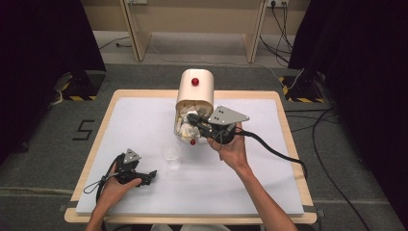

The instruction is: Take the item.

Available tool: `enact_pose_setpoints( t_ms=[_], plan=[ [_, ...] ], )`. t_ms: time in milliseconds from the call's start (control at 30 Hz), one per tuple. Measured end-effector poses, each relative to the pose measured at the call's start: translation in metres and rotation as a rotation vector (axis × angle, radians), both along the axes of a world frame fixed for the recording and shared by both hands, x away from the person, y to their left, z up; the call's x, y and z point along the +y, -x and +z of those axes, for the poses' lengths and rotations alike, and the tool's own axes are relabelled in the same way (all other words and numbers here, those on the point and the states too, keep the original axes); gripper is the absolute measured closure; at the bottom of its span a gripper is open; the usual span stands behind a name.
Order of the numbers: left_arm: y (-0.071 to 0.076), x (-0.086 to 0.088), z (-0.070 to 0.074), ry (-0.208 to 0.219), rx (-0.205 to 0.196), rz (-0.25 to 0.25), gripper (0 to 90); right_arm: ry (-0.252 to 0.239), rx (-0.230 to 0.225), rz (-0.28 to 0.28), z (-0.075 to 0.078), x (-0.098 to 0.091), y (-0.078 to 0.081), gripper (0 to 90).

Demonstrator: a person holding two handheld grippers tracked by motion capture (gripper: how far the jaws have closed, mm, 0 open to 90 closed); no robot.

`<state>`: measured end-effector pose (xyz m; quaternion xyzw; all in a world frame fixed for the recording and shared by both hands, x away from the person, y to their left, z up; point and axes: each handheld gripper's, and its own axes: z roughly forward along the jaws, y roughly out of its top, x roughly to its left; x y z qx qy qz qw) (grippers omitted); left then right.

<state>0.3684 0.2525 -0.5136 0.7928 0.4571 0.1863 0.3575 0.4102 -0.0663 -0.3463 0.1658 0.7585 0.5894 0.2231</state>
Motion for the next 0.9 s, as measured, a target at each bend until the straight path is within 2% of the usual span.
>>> enact_pose_setpoints(
  t_ms=[200, 467, 900],
  plan=[
    [0.000, 0.000, 0.000, -0.001, -0.001, -0.001, 0.0, -0.014, -0.011, 0.030, 0.005, 0.004, 0.009, 86.4],
    [0.000, 0.000, 0.000, -0.001, -0.001, 0.000, 0.0, -0.004, -0.024, 0.075, 0.008, 0.015, 0.023, 86.3],
    [0.000, 0.000, 0.000, -0.002, -0.001, 0.000, 0.0, 0.032, -0.004, 0.164, -0.004, 0.038, 0.039, 86.2]
  ],
)
